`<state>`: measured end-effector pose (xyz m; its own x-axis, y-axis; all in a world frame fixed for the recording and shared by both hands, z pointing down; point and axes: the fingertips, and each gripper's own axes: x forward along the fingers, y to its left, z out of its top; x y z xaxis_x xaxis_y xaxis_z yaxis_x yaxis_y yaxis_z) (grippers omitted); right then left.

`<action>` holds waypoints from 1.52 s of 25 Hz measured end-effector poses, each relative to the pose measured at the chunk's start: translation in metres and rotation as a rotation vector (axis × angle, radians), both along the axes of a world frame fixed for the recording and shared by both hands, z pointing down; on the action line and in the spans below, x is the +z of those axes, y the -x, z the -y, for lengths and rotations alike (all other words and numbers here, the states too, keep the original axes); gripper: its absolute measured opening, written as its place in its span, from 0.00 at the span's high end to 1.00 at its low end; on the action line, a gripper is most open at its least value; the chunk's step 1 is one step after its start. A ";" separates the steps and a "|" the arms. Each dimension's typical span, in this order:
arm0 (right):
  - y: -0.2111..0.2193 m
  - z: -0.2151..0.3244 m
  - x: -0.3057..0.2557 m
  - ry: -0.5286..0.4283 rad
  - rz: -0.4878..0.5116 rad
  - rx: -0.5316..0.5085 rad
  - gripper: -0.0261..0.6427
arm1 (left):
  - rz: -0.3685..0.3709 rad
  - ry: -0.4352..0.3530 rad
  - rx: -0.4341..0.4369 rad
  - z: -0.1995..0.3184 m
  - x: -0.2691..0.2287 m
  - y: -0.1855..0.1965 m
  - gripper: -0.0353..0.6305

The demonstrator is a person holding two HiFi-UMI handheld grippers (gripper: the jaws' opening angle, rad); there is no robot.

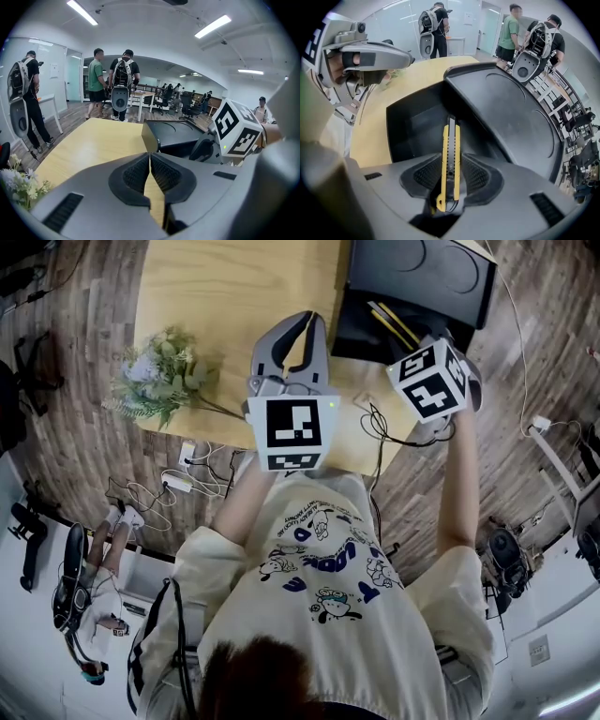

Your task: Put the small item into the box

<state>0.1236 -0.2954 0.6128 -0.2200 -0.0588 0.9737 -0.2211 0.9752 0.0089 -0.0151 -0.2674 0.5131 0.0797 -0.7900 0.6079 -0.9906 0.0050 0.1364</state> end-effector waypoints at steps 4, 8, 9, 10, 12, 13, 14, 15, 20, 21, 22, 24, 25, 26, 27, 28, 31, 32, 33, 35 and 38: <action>0.005 0.006 -0.013 -0.028 0.051 0.032 0.71 | 0.002 -0.012 0.002 -0.001 -0.003 0.002 0.91; 0.013 0.008 -0.043 -0.055 0.155 0.116 0.75 | 0.005 -0.032 0.008 0.000 -0.014 0.002 0.91; 0.016 0.009 -0.053 -0.069 0.191 0.146 0.77 | 0.007 -0.040 0.010 0.001 -0.018 0.002 0.91; 0.019 0.010 -0.064 -0.089 0.225 0.176 0.77 | 0.007 -0.048 0.012 0.002 -0.023 0.002 0.91; 0.025 0.013 -0.086 -0.145 0.295 0.236 0.78 | 0.006 -0.070 0.016 0.004 -0.034 0.001 0.91; 0.028 0.014 -0.097 -0.176 0.335 0.271 0.81 | 0.006 -0.083 0.018 0.006 -0.040 0.001 0.91; 0.032 0.015 -0.108 -0.208 0.379 0.311 0.83 | 0.007 -0.096 0.021 0.007 -0.045 0.001 0.91; 0.034 0.016 -0.118 -0.238 0.423 0.355 0.86 | 0.009 -0.110 0.025 0.007 -0.051 0.002 0.91; 0.036 0.015 -0.169 -0.344 0.609 0.559 0.89 | 0.016 -0.181 0.045 0.013 -0.085 0.001 0.91; 0.035 0.014 -0.179 -0.361 0.635 0.589 0.89 | 0.017 -0.195 0.049 0.014 -0.092 0.000 0.91; 0.034 0.012 -0.189 -0.375 0.660 0.616 0.89 | 0.019 -0.209 0.055 0.015 -0.100 -0.002 0.91; 0.033 0.009 -0.208 -0.404 0.712 0.671 0.89 | 0.023 -0.239 0.066 0.016 -0.115 -0.004 0.91; 0.034 0.008 -0.216 -0.421 0.737 0.699 0.89 | 0.024 -0.252 0.071 0.016 -0.121 -0.005 0.91; 0.034 0.006 -0.223 -0.440 0.759 0.726 0.89 | 0.024 -0.265 0.075 0.015 -0.127 -0.004 0.91; 0.035 0.004 -0.230 -0.462 0.776 0.748 0.89 | 0.025 -0.276 0.080 0.015 -0.131 -0.004 0.91; 0.036 0.002 -0.235 -0.484 0.791 0.768 0.89 | 0.026 -0.288 0.085 0.014 -0.135 -0.003 0.91; 0.034 -0.003 -0.254 -0.549 0.832 0.812 0.89 | 0.032 -0.324 0.100 0.012 -0.150 -0.006 0.91; 0.033 -0.005 -0.262 -0.573 0.842 0.821 0.89 | 0.034 -0.338 0.103 0.011 -0.157 -0.007 0.91; 0.031 -0.007 -0.270 -0.598 0.852 0.828 0.89 | 0.035 -0.352 0.105 0.010 -0.165 -0.008 0.91; 0.029 -0.011 -0.286 -0.645 0.867 0.837 0.89 | 0.037 -0.378 0.106 0.006 -0.179 -0.010 0.91; 0.029 -0.016 -0.302 -0.692 0.885 0.848 0.89 | 0.041 -0.408 0.107 0.001 -0.194 -0.010 0.91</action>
